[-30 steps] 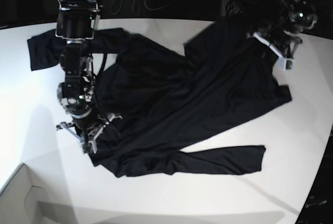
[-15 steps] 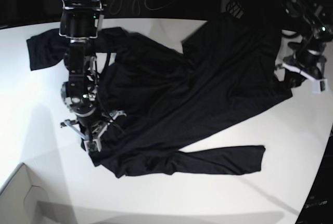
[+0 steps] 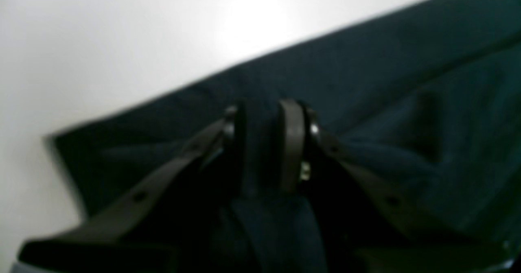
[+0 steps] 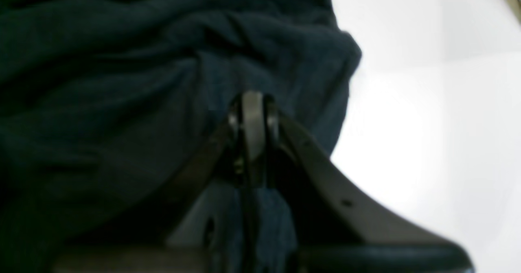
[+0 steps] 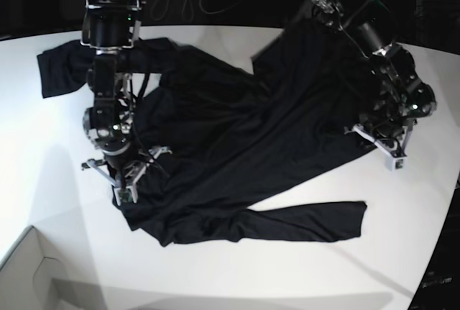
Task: Layout the t-shirt on the table in an organized manner, then fold the t-shirt properly
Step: 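Regrasp the shirt edge with the left gripper and pull it outward, then grasp the shirt hem with both grippers and pull it taut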
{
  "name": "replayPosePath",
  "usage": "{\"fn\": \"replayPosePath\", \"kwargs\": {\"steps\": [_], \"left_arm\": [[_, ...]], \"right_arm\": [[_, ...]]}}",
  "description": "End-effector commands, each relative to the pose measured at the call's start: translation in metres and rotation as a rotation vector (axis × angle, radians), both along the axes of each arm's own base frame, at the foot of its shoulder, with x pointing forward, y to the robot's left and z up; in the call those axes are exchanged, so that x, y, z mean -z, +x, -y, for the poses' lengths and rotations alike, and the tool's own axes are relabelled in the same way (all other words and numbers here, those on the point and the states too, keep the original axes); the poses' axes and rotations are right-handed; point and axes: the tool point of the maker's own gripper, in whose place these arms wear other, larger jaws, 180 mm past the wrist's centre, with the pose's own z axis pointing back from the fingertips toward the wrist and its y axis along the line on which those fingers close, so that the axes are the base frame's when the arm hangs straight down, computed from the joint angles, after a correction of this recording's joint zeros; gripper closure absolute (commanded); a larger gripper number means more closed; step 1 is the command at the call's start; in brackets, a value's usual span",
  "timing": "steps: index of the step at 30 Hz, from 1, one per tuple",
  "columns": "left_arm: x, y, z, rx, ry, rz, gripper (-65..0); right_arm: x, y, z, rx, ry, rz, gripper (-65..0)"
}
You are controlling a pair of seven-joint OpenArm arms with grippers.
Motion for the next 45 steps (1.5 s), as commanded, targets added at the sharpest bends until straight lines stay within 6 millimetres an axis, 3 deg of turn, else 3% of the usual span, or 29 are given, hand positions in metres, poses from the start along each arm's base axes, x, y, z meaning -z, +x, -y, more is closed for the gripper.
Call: {"fn": "replayPosePath", "kwargs": {"steps": [1,4,10,17,22,27,31,34,37,41,45], "left_arm": [[-0.010,0.015,-0.001,0.009,0.000,0.031,-13.8],[0.001,0.021,-0.004,0.014,-0.011,0.008,-13.8],[-0.001,0.045,-0.006,0.001,-0.060,0.111,-13.8],[-0.013,0.098,-0.027,-0.109,-0.111,0.203,-13.8],[-0.032,0.131,-0.040,-0.172,-0.098,0.279,-13.8],[-0.070,0.161,-0.041,-0.168,-0.082,0.372,-13.8],[-0.086,0.172,-0.042,-0.162,-0.084,0.379,-13.8],[-0.100,0.168,-0.054,-0.153,-0.028,0.365,-13.8],[-0.091,0.143,-0.053,-0.125,0.017,0.301,-13.8],[-0.084,0.086,-0.045,-0.083,0.028,0.284,-13.8],[-0.063,0.034,-0.025,-0.080,-0.021,0.262,-13.8]], "right_arm": [[-0.022,0.014,0.000,0.000,0.002,0.073,0.0],[-0.021,0.014,0.001,0.004,0.003,0.070,0.0],[-0.020,0.013,0.003,0.003,-0.004,0.066,0.0],[-0.012,0.004,0.010,0.004,-0.022,0.046,0.0],[-0.004,-0.004,0.018,0.010,-0.035,0.026,0.0],[0.002,-0.011,0.027,0.014,-0.055,0.007,0.0],[0.003,-0.011,0.027,0.014,-0.055,0.006,0.0],[0.002,-0.010,0.027,0.014,-0.055,0.009,0.0],[-0.001,-0.008,0.027,0.013,-0.054,0.020,0.0],[-0.018,0.002,0.026,0.014,-0.052,0.061,0.0],[-0.034,0.017,0.023,0.009,-0.047,0.099,0.0]]}}
